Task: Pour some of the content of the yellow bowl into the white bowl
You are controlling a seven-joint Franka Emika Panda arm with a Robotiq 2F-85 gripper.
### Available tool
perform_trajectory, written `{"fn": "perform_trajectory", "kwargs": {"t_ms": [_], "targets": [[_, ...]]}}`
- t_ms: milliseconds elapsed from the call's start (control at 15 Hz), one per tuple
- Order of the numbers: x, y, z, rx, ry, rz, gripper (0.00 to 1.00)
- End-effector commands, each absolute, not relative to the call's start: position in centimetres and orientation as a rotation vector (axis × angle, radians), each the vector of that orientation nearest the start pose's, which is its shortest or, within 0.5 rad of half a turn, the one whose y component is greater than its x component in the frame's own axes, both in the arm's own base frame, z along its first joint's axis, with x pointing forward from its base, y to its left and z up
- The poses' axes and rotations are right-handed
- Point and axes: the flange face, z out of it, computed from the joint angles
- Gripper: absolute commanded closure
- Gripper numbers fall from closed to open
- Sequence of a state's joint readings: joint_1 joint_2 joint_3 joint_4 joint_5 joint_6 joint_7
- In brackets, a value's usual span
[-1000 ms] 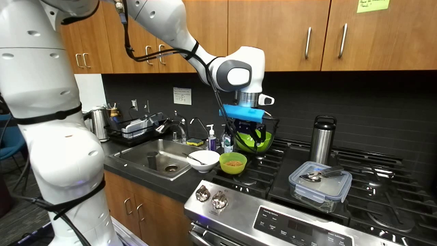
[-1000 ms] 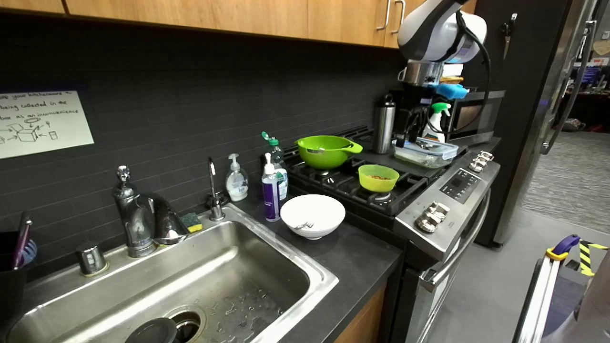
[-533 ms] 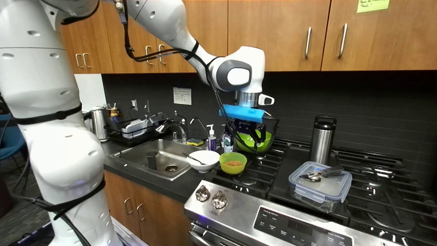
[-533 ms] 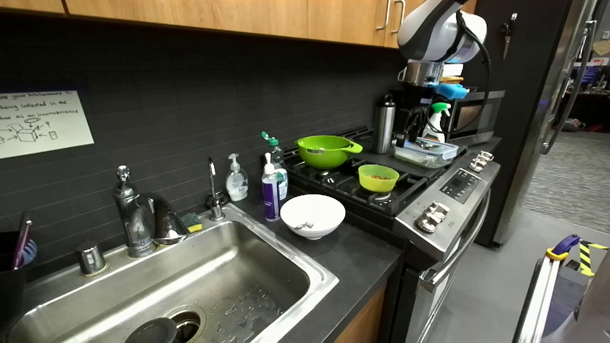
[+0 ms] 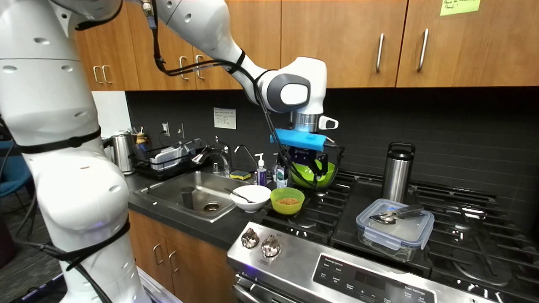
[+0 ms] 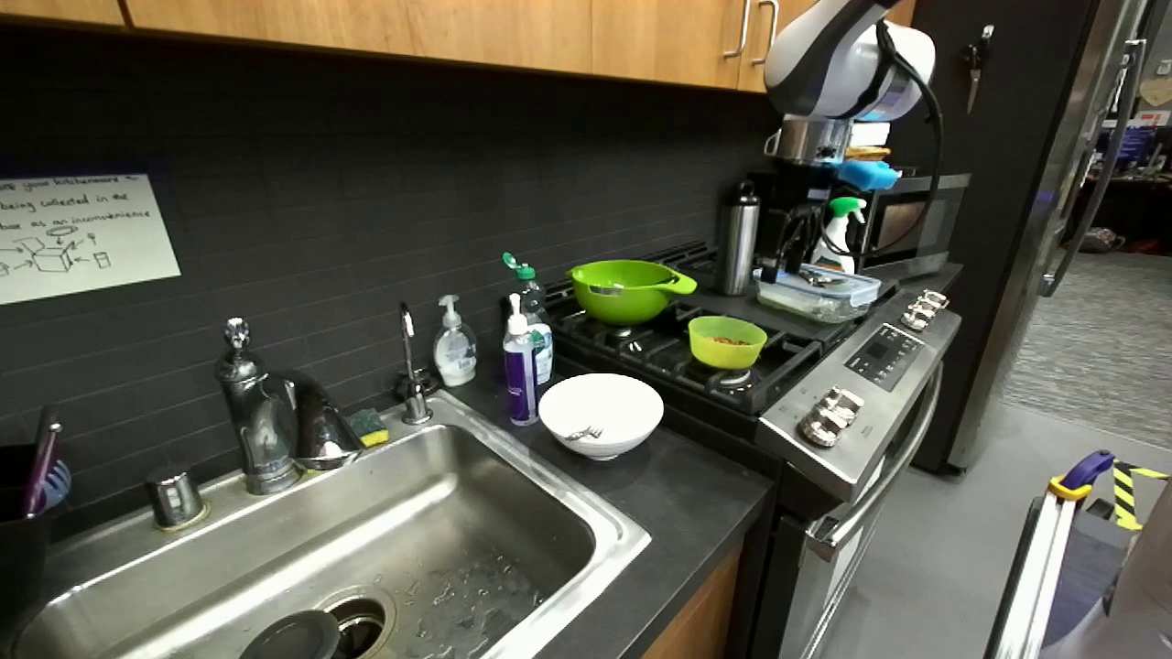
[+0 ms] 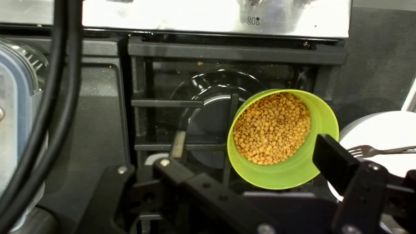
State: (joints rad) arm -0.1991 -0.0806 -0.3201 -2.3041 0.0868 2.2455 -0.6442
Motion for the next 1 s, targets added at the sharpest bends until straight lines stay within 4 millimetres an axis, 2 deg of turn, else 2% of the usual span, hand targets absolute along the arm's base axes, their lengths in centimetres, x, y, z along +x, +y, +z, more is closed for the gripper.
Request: {"fn": "perform_trajectory", "kwargs": {"t_ms": [0, 400, 933], "targets": [[43.7, -24.8, 38.1, -3.069, -0.11, -0.1, 0.0], [43.0, -24.6, 36.7, -3.073, -0.128, -0.069, 0.0], [47.0, -23.3, 34.6, -3.101, -0.181, -0.077, 0.0]]}}
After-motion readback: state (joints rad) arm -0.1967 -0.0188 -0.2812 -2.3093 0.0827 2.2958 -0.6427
